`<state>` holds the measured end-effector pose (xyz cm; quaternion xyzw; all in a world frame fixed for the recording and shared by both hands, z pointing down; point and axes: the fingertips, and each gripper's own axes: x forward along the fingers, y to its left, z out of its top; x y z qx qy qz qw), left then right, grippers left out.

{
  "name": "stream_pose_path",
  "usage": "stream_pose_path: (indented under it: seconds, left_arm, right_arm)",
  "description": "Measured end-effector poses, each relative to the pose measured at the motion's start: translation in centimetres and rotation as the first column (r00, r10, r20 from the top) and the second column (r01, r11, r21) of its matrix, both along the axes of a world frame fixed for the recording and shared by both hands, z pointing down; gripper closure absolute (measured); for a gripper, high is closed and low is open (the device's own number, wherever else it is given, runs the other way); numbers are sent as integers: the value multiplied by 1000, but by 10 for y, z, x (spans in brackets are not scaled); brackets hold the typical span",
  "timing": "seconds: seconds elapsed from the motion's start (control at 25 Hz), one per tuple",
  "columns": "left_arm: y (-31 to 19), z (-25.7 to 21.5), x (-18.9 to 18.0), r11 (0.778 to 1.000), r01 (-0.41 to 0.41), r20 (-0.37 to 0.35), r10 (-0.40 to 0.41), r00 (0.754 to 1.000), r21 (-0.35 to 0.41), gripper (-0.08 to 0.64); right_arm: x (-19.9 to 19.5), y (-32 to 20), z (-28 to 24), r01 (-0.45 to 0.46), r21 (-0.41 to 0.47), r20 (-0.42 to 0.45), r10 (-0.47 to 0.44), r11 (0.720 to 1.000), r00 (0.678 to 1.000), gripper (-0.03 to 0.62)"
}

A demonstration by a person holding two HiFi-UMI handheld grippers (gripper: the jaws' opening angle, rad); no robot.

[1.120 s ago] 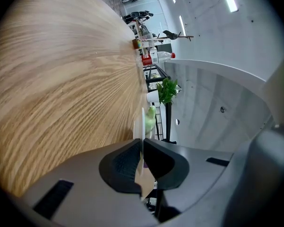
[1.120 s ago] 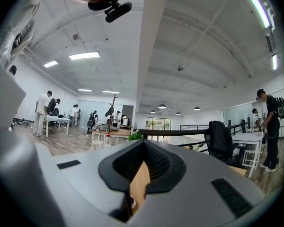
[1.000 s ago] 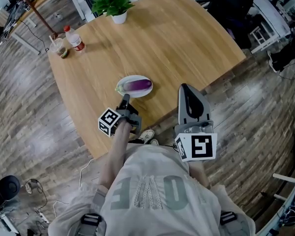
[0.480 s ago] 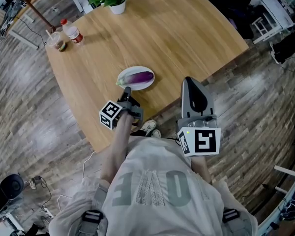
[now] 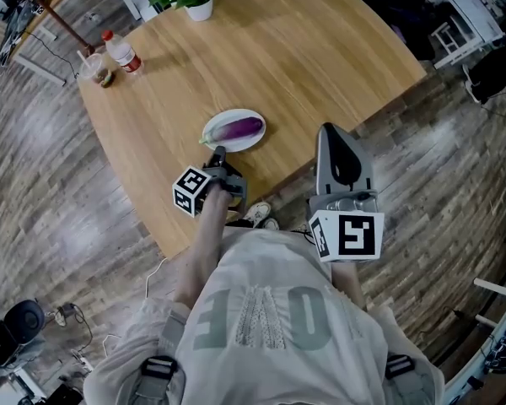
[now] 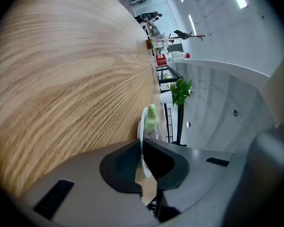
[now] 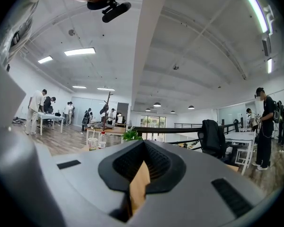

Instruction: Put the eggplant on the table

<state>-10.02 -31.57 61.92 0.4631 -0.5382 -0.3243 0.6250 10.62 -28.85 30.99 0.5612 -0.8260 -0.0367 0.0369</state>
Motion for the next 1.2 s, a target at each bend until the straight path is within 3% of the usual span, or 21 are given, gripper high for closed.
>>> stream_pose_path:
  seconds: [0.48, 0.64, 0.96, 1.08, 1.16, 1.2]
  left_arm:
    - [-5, 1, -2, 1000, 14, 3, -13, 1000, -14, 534]
    - [-5, 0, -2, 999, 26, 24, -25, 999, -32, 484]
    - [3, -14, -14, 991, 66, 223, -38, 974, -119, 258]
    - [12, -27, -26, 982, 104, 291, -54, 955, -157, 220]
    - [11, -48, -38, 985, 123, 372, -71, 925, -119, 215]
    - [8, -66, -45, 989, 126, 437, -82, 896, -72, 213]
  right_arm:
    - [3, -2, -2, -10, 7, -23, 10, 1000, 1000, 575]
    - [5, 0, -1, -8, 1, -7, 8, 1000, 1000, 574]
    - [-4, 7, -2, 28, 3, 3, -28, 1000, 1000, 574]
    - [-2, 5, 0, 34, -21, 10, -34, 999, 999, 574]
    - [0, 2, 2, 35, -40, 7, -35, 999, 999, 574]
    - [0, 2, 2, 35, -41, 4, -35, 999, 999, 574]
